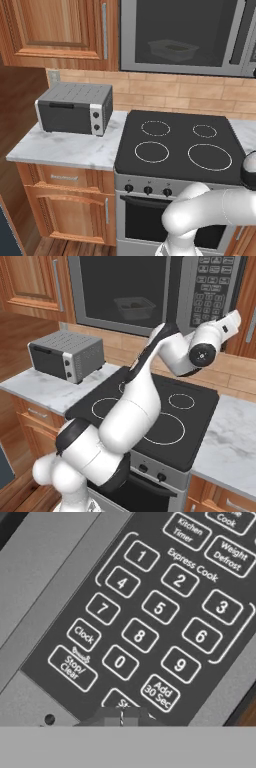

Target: Place the tupperware containing the shrimp and corn meal in the microwave. Close the microwave door and press the start button to reheat the meal.

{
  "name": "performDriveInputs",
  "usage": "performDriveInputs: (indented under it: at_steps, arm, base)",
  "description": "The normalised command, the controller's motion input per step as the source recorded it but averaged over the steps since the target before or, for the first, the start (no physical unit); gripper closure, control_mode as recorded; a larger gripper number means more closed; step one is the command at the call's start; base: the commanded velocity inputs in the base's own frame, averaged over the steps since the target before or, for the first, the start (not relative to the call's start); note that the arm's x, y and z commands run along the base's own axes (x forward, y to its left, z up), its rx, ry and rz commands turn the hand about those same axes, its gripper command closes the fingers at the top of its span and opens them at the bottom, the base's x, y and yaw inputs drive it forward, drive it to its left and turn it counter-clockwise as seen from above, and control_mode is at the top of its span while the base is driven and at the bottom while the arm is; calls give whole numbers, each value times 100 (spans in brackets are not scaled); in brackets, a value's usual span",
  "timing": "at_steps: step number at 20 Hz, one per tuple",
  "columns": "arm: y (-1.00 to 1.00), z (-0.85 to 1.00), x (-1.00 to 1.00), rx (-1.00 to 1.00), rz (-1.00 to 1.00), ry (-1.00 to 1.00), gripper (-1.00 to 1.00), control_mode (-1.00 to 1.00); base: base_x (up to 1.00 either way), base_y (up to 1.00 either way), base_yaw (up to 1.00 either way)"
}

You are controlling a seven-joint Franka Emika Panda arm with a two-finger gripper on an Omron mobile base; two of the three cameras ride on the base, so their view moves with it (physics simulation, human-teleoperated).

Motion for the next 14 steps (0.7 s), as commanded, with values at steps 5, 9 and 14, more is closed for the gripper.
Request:
performDriveInputs:
  at_steps: [5,9,14]
  arm:
    - [-3,0,70,0,-6,24,100,-100]
    - [-18,-3,10,0,-2,0,100,-100]
    - [-35,-5,24,0,-4,5,100,-100]
  base:
    - [0,0,0]
    - [0,0,0]
    - [0,0,0]
